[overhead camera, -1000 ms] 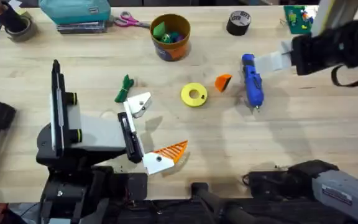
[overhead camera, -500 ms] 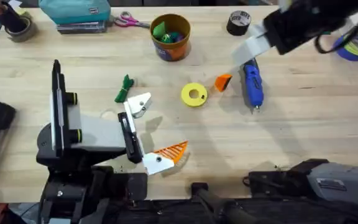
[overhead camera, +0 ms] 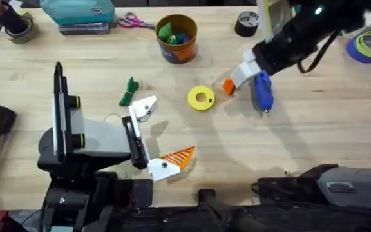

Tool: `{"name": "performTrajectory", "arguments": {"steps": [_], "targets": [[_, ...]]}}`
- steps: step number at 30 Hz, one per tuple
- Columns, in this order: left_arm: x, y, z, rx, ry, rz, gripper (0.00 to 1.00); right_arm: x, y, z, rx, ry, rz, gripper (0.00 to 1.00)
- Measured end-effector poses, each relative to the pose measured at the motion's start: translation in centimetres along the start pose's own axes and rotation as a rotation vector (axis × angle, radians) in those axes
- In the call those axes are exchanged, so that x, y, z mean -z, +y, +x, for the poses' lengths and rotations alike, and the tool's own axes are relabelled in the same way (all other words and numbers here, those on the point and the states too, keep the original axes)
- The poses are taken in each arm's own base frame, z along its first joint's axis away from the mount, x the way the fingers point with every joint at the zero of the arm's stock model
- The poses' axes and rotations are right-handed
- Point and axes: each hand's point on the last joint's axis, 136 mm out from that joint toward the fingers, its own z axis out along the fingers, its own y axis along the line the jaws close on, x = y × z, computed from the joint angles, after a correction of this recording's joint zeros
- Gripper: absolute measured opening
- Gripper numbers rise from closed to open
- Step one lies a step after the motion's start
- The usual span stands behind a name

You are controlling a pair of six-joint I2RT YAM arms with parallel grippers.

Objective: Pick up the gripper from the table and insert it into the empty holder that is missing its gripper. Then pick up a screw, insert it into the mounting hole, and use the screwdriver to tighten it. Finally, clean up the table by picking up the vegetable and placing it into the bucket.

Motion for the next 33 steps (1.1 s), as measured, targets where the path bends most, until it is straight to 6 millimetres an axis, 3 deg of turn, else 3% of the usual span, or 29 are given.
{"name": "performTrajectory", "arguments": {"steps": [4,13,24,29,33], "targets": [[0.0,0.0,0.0,0.000,0.000,0.000,0.985,-1.9,0.1,0.4,-0.008,0.035,-0.011,0.996],[0.0,0.0,0.0,0.000,0.000,0.000,0.985,-6.4,0.4,-0.8,-0.052,0.103,-0.037,0.996],[0.0,0.0,0.0,0.000,0.000,0.000,0.986,-9.2,0.3,-1.8,-0.098,0.120,-0.038,0.992],[0.0,0.0,0.0,0.000,0.000,0.000,0.985,-9.8,0.2,-2.2,-0.102,0.116,-0.037,0.934],[0.0,0.0,0.0,0.000,0.000,0.000,0.985,-9.9,0.2,-2.2,-0.104,0.118,-0.037,0.813]]}}
